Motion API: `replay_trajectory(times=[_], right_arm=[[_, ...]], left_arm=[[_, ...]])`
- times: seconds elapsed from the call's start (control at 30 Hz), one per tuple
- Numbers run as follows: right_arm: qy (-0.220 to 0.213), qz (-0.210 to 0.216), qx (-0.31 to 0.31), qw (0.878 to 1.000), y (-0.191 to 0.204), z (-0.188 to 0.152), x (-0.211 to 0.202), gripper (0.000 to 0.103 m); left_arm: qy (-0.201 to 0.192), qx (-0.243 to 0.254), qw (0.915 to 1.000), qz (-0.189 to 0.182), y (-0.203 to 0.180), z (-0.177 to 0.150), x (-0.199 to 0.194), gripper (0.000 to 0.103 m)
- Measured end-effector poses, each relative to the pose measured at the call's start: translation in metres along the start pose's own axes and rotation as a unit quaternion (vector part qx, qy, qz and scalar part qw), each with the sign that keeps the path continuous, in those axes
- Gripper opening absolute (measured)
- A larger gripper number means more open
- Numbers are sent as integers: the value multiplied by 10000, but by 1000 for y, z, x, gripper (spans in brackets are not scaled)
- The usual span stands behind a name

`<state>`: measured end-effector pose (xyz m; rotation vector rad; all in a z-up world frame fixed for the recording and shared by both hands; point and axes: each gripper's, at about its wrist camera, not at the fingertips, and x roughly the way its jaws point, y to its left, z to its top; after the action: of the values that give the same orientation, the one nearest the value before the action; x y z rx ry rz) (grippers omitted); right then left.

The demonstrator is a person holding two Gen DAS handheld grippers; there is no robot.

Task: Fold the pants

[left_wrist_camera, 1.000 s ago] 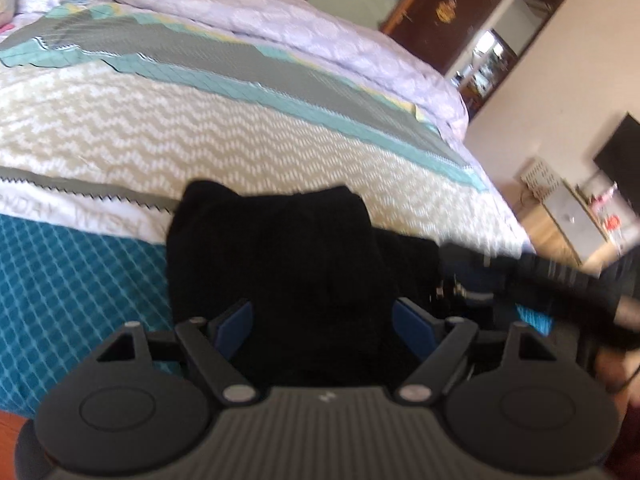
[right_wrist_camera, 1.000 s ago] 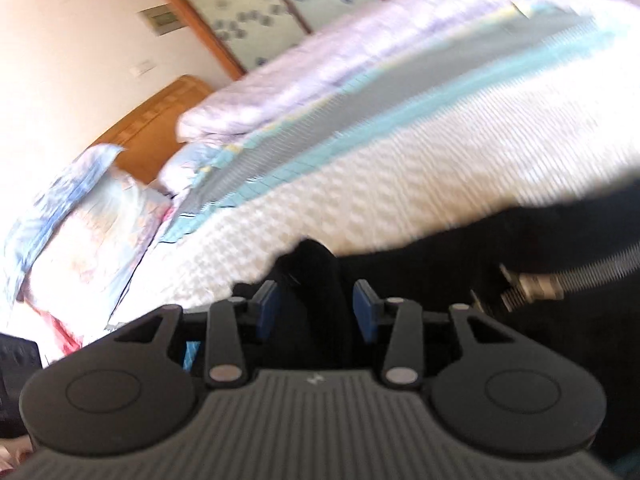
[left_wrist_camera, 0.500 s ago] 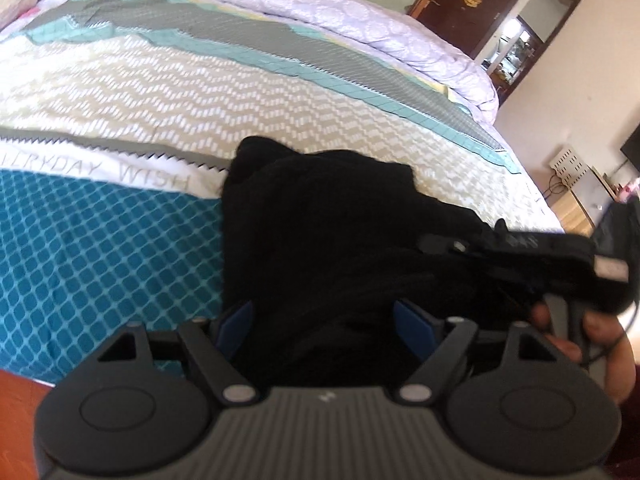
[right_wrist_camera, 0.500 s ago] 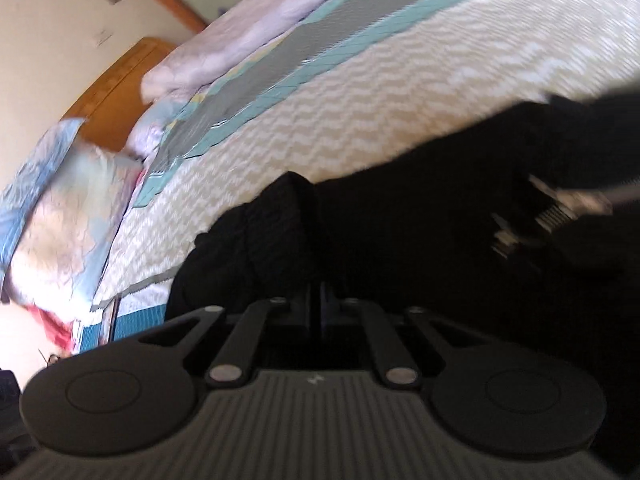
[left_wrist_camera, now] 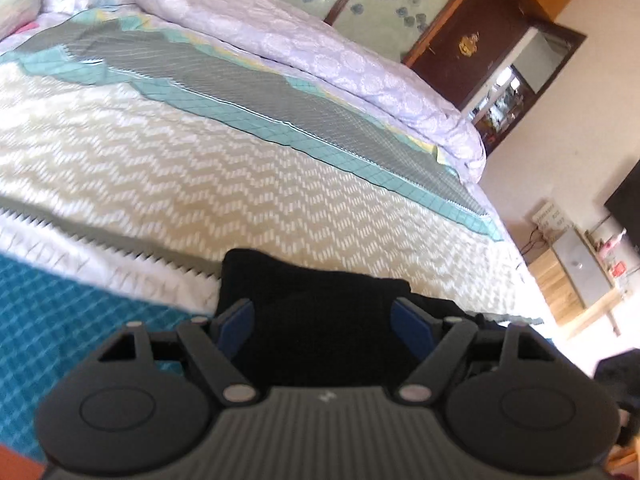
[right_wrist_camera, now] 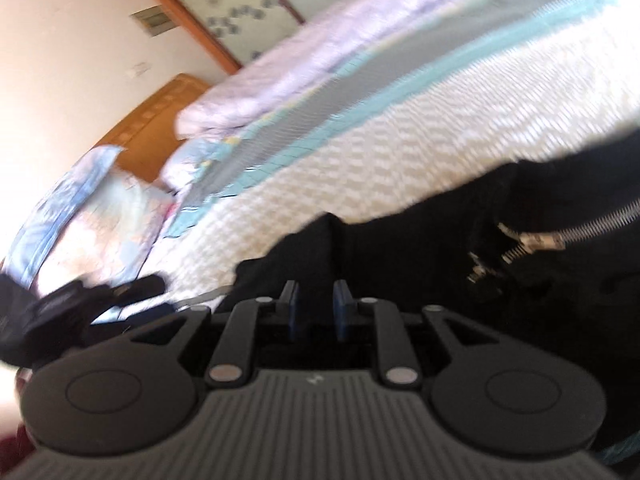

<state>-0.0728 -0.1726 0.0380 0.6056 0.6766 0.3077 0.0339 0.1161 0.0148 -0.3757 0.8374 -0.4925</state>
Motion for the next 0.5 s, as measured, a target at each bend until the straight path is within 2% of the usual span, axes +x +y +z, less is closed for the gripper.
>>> replay_trajectory(times=[0.1, 0.17, 0.2, 0.23, 0.27, 0.3, 0.37, 0.43, 0.5], right_arm=[[163, 208, -110, 9996, 5, -1, 7, 22], [614, 294, -70, 9977, -1, -8, 21, 23], [916, 202, -92, 9956, -6, -16, 30, 22], [1035, -33, -115, 9946, -11, -23, 37, 21], [903, -83, -61, 9959, -16, -26, 35, 27], [955, -18, 84, 9954, -20, -25, 33, 27], [1010, 71, 296, 9944, -27, -20, 31, 27], [964, 94, 260, 9950, -26, -18, 25, 27], [805, 109, 152, 9966, -23, -18, 16, 29]], left_arm=[[241, 103, 9995, -172, -13, 4, 27, 72], [440, 256, 9985, -208, -22, -2, 46, 72], [545, 338, 9978, -161, -25, -9, 56, 72], [695, 397, 9968, -73, -26, -17, 66, 72], [927, 424, 9948, 50, -25, -26, 80, 71], [1112, 448, 9926, 181, -23, -35, 89, 70], [873, 851, 9922, 247, -31, -46, 85, 74], [901, 1125, 9887, 425, -40, -50, 84, 74], [931, 1166, 9877, 478, -44, -50, 79, 75]])
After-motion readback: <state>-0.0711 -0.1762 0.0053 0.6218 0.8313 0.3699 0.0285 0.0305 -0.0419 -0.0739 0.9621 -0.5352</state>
